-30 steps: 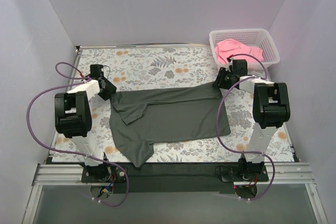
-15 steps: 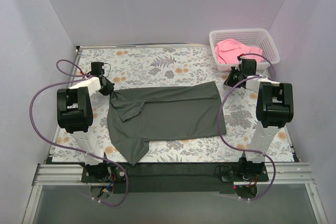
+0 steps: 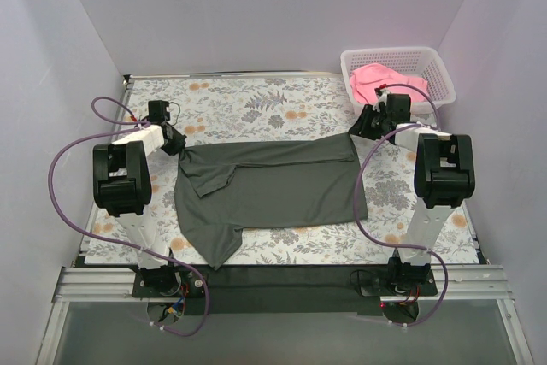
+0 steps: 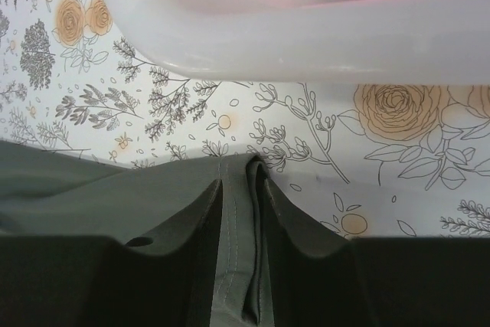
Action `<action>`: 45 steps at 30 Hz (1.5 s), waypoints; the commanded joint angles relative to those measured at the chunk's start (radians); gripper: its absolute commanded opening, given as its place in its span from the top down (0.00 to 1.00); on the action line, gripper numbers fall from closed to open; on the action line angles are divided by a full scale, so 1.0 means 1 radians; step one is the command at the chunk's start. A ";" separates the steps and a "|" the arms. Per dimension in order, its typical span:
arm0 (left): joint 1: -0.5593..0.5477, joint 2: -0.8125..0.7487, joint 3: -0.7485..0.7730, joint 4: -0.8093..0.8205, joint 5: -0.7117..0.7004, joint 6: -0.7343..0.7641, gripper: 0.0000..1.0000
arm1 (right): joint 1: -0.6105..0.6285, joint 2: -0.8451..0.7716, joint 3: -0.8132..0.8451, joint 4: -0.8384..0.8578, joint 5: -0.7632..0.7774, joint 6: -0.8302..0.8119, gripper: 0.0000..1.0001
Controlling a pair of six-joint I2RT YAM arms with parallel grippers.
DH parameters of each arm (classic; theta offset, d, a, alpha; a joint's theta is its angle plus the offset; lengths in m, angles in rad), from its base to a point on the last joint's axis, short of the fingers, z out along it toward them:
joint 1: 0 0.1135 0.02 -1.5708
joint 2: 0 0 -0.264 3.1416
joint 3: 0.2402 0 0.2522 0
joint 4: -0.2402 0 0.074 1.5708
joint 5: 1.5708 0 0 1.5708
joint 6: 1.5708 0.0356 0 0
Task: Fold and stack the t-shirts
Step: Fold the tshirt
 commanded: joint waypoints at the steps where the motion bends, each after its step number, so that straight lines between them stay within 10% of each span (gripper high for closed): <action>1: 0.006 0.006 0.000 -0.010 -0.010 0.014 0.92 | -0.003 0.017 0.037 0.049 -0.039 0.012 0.69; 13: 0.006 0.004 -0.001 -0.010 -0.017 0.018 0.92 | 0.034 0.067 0.034 0.049 -0.068 0.008 0.72; 20: 0.012 0.001 0.000 -0.020 -0.044 0.015 0.94 | 0.024 0.034 0.013 0.044 0.030 -0.019 0.99; 35: 0.039 0.026 0.046 -0.017 0.014 -0.028 0.96 | -0.020 0.010 -0.004 0.046 0.047 -0.026 0.99; 45: 0.039 -0.043 0.083 -0.037 0.054 0.017 0.62 | -0.003 -0.081 0.008 -0.029 0.044 -0.039 0.59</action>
